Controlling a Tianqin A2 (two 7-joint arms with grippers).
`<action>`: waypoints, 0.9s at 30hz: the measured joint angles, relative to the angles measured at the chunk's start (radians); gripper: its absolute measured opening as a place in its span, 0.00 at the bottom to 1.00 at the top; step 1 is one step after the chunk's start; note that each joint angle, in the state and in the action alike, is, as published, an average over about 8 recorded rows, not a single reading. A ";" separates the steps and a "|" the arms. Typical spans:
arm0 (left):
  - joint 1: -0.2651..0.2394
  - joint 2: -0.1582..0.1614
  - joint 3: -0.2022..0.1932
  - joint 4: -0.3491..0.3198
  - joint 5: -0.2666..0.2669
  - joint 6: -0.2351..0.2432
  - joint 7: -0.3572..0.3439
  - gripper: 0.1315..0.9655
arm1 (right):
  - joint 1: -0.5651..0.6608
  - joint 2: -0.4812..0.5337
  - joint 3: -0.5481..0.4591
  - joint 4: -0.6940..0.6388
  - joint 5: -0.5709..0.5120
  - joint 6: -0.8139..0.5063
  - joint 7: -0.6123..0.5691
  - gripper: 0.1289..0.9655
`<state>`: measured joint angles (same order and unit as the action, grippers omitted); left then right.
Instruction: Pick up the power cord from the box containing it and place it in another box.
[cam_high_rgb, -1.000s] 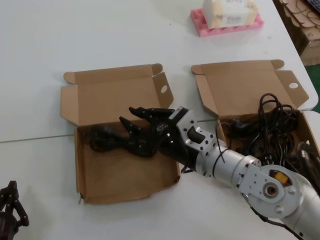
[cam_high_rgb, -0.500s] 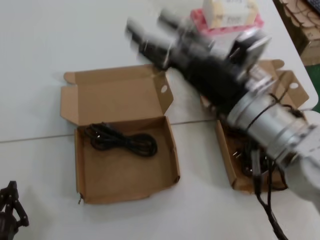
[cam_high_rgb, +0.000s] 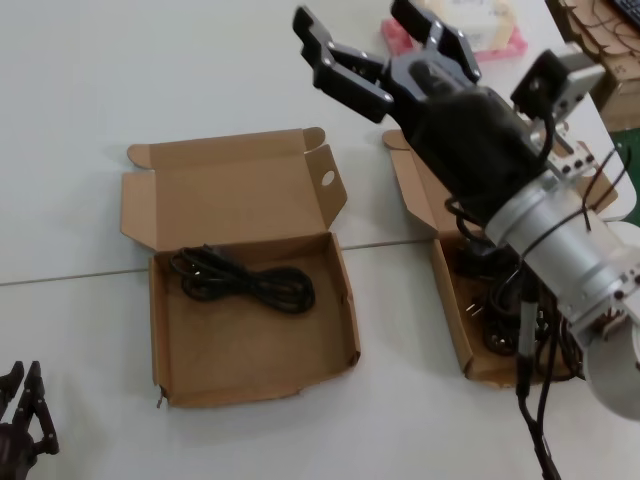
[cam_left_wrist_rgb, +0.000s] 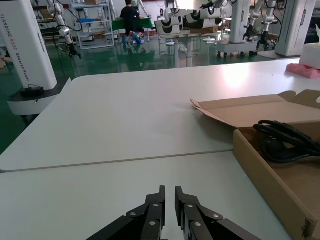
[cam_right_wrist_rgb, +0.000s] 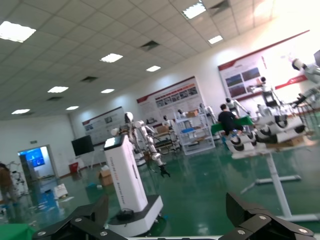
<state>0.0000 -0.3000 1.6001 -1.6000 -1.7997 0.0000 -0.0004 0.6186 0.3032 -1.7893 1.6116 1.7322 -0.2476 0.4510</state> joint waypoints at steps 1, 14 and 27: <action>0.000 0.000 0.000 0.000 0.000 0.000 0.000 0.07 | -0.008 0.000 0.002 0.000 0.001 0.003 0.000 0.77; 0.000 0.000 0.000 0.000 0.000 0.000 0.000 0.20 | -0.122 -0.001 0.037 -0.002 0.013 0.049 0.000 0.93; 0.000 0.000 0.000 0.000 0.000 0.000 0.000 0.52 | -0.240 -0.001 0.073 -0.005 0.026 0.096 0.000 1.00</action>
<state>0.0000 -0.3000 1.6001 -1.6000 -1.7999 0.0000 -0.0004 0.3789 0.3019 -1.7159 1.6071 1.7585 -0.1517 0.4510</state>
